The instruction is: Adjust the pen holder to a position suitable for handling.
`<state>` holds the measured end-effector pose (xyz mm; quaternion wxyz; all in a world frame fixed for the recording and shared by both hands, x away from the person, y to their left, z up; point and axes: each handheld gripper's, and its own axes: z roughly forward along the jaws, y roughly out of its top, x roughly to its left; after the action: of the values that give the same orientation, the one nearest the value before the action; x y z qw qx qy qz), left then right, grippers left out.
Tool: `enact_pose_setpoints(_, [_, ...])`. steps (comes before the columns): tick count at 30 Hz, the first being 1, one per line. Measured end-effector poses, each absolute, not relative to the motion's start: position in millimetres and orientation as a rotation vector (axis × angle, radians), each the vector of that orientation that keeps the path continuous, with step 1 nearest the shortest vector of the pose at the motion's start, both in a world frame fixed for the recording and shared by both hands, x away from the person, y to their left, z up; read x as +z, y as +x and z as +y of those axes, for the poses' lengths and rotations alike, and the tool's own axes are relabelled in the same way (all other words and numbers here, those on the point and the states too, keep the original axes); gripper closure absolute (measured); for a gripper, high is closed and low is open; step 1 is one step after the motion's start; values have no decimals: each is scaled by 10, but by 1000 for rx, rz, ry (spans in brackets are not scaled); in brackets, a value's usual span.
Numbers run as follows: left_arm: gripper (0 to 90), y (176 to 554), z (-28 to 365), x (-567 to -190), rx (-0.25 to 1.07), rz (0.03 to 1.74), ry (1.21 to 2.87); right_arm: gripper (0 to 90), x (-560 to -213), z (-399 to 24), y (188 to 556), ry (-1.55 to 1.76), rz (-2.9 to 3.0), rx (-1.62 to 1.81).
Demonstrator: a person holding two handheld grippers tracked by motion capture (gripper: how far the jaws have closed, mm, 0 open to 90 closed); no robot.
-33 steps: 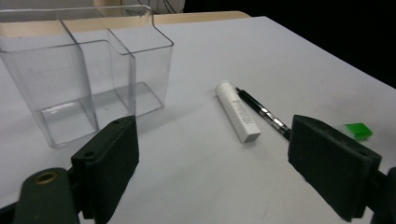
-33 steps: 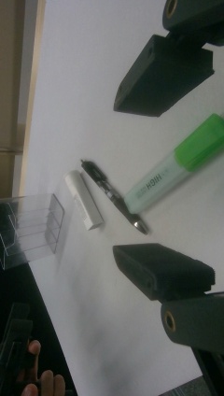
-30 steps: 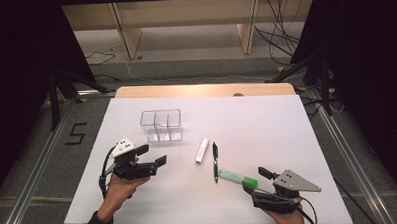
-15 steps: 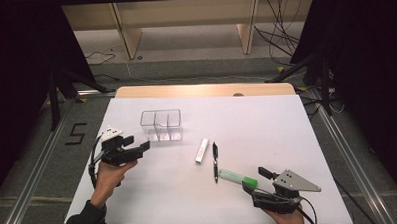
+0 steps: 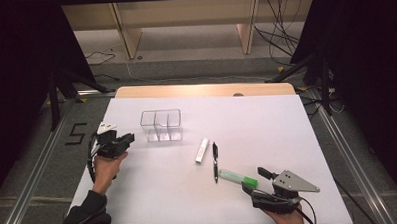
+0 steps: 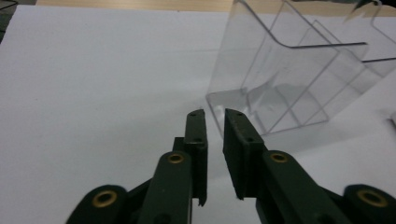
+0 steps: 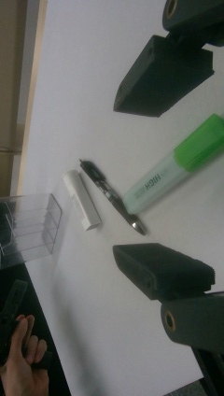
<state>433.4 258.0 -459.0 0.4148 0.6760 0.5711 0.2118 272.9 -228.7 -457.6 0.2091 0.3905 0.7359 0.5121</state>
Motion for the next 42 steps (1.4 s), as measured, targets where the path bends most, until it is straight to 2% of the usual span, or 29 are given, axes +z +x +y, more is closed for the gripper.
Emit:
enact_pose_setpoints(1, [858,4357,2585,-4597,533,1438,1697,268,-4577,-2289,2730,1085,2048,1421])
enact_pose_setpoints(4, [891,4428,2589,-4609,537,1451,1684,268,-4577,-2291,2732,1085,2049,1424])
enact_pose_setpoints(20, [893,4778,2481,-4655,504,1430,1691,268,-4577,-2295,2734,1085,2049,1427])
enact_pose_setpoints(42, [895,4934,2215,-4692,439,1432,1675,268,-4585,-2284,2743,1090,2058,1426])
